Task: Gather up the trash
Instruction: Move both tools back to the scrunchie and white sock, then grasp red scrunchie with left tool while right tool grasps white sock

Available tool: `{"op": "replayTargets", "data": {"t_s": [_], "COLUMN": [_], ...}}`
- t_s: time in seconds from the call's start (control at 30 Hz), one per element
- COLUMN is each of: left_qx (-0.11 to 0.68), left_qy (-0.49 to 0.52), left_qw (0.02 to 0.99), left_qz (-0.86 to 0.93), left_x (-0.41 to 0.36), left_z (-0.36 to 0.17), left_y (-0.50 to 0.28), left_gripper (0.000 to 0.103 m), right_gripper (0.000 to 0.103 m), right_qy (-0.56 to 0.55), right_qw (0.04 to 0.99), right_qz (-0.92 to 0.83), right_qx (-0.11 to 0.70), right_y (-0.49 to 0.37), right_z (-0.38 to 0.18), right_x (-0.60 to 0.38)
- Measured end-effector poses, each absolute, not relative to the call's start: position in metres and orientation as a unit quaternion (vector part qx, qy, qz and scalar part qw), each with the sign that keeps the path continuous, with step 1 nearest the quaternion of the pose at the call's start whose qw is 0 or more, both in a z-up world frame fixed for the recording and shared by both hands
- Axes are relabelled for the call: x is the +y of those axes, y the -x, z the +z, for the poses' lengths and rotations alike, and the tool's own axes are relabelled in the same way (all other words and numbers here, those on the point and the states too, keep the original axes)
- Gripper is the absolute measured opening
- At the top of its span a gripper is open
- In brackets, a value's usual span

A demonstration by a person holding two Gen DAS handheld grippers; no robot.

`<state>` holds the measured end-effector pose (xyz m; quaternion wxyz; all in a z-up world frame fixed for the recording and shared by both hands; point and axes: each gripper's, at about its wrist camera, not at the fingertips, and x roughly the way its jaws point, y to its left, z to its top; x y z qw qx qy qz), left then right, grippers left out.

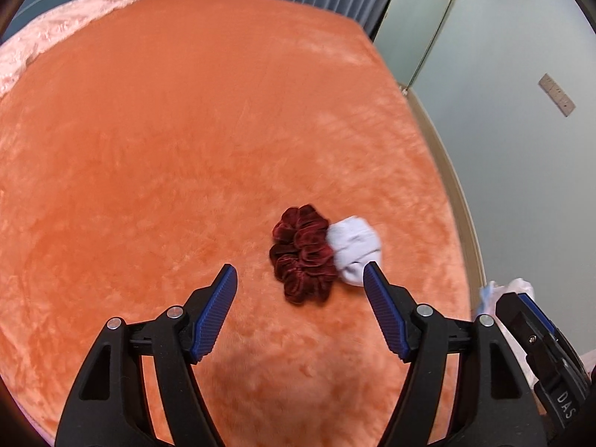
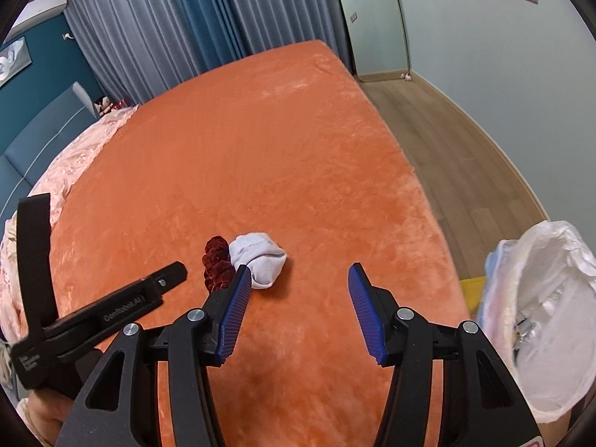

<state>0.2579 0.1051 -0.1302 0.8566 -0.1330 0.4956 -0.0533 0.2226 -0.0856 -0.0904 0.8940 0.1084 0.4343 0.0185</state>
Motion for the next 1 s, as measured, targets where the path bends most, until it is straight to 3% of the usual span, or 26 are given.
{"op": "replayTargets", "data": {"t_s": [0.13, 0.23, 0.47, 0.63, 0.73, 0.8, 0.87, 1.0], "left_qx": [0.519, 0.529, 0.531, 0.518, 0.511, 0.508, 0.505, 0.494], "left_qy": [0.149, 0.163, 0.179, 0.190, 0.178, 0.172, 0.165, 0.162], "left_qw": [0.839, 0.830, 0.822, 0.828, 0.835, 0.839, 0.842, 0.850], "left_qz": [-0.061, -0.074, -0.103, -0.100, -0.096, -0.093, -0.090, -0.089], "left_x": [0.105, 0.106, 0.109, 0.120, 0.123, 0.124, 0.124, 0.124], "left_z": [-0.158, -0.173, -0.189, -0.182, -0.177, -0.174, -0.169, -0.155], "left_y": [-0.277, -0.289, -0.304, -0.304, -0.303, -0.303, -0.302, -0.298], "left_gripper": [0.065, 0.056, 0.013, 0.009, 0.009, 0.009, 0.009, 0.008], "right_gripper": [0.053, 0.053, 0.053, 0.049, 0.038, 0.024, 0.019, 0.017], "right_qy": [-0.116, -0.117, -0.116, -0.110, -0.123, -0.131, -0.127, -0.121], "right_qw": [0.881, 0.874, 0.860, 0.855, 0.845, 0.840, 0.842, 0.855], "right_qz": [0.025, 0.026, 0.043, 0.058, 0.066, 0.073, 0.077, 0.082], "right_qx": [0.457, 0.472, 0.495, 0.504, 0.516, 0.521, 0.518, 0.497], "right_y": [-0.247, -0.262, -0.283, -0.296, -0.302, -0.304, -0.303, -0.293], "right_z": [-0.117, -0.135, -0.163, -0.179, -0.191, -0.196, -0.194, -0.173], "right_x": [-0.074, -0.066, -0.052, -0.038, -0.035, -0.033, -0.031, -0.037]}}
